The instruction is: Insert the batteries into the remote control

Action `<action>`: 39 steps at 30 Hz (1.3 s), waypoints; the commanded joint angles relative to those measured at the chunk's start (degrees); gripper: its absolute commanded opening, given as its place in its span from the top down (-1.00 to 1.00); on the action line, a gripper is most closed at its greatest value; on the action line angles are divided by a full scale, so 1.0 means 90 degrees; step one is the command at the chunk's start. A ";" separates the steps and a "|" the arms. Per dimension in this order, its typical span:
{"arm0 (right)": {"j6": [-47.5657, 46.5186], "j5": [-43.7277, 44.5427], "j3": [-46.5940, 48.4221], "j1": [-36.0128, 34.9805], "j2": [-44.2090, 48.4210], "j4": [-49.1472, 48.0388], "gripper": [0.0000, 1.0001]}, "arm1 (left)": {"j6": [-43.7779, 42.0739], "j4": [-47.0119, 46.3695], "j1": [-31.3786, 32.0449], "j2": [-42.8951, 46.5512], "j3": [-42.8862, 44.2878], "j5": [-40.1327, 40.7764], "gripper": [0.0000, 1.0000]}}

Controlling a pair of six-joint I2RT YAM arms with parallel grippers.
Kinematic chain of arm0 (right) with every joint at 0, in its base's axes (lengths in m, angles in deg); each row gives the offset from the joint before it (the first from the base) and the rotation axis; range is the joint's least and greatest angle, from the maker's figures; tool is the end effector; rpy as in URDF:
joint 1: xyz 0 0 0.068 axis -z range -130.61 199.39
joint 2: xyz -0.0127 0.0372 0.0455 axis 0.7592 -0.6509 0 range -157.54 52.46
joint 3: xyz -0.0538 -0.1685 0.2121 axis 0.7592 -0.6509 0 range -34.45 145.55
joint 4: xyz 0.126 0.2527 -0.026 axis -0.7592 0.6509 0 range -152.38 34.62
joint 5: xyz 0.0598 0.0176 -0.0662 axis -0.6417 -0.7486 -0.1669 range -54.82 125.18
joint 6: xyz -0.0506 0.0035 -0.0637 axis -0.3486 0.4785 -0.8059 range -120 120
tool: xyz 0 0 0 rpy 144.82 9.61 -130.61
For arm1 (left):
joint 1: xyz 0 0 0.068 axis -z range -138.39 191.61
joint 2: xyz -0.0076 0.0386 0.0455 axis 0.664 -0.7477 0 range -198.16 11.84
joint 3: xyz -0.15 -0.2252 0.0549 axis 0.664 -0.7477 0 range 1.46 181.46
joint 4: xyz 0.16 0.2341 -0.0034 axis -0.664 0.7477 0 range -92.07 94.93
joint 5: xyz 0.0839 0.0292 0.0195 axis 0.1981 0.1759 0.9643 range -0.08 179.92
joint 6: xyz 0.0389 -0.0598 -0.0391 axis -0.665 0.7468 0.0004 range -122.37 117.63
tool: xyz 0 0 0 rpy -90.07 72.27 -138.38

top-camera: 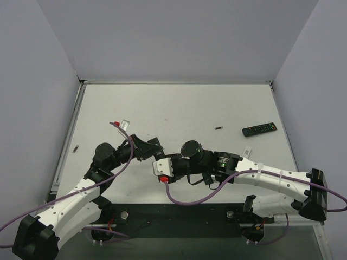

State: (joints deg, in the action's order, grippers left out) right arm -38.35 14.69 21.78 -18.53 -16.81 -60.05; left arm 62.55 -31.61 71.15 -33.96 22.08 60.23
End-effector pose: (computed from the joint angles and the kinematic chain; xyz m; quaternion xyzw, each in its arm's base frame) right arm 0.1033 0.3202 0.3243 -0.6908 0.3832 0.2890 0.5407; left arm 0.1890 -0.1472 0.2556 -0.0206 0.6830 -0.6387 0.3537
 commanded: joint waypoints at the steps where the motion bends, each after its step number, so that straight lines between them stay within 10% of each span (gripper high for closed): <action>1: 0.0286 -0.0037 -0.0008 0.0047 -0.0125 0.0006 0.17 | -0.0416 -0.0282 0.0097 0.0050 -0.0083 0.0047 1.00; 10: 0.1252 -0.0077 -0.0270 0.0192 0.0431 -0.1361 -0.25 | -0.1111 -0.0018 0.0077 -0.0301 -0.0689 0.0858 1.00; 19: 0.2014 -0.0496 -0.0651 0.0613 0.0480 -0.1343 0.03 | -0.0749 -0.0673 0.0077 -0.0478 -0.0680 0.0438 1.00; 24: 0.3542 -0.0118 -0.0856 0.0876 0.0461 -0.1518 0.15 | -0.0691 -0.0926 0.0077 -0.0263 -0.0690 0.0340 1.00; 39: 0.8020 0.0186 -0.2390 0.1511 0.1242 -0.3676 -0.39 | 0.0080 -0.2225 0.0077 -0.0057 -0.0719 0.0321 1.00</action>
State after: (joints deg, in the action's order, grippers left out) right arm 22.50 16.50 1.47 -5.57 -7.33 -82.94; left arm 60.85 -44.41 71.87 -35.65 14.34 63.70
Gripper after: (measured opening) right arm 0.689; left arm 0.281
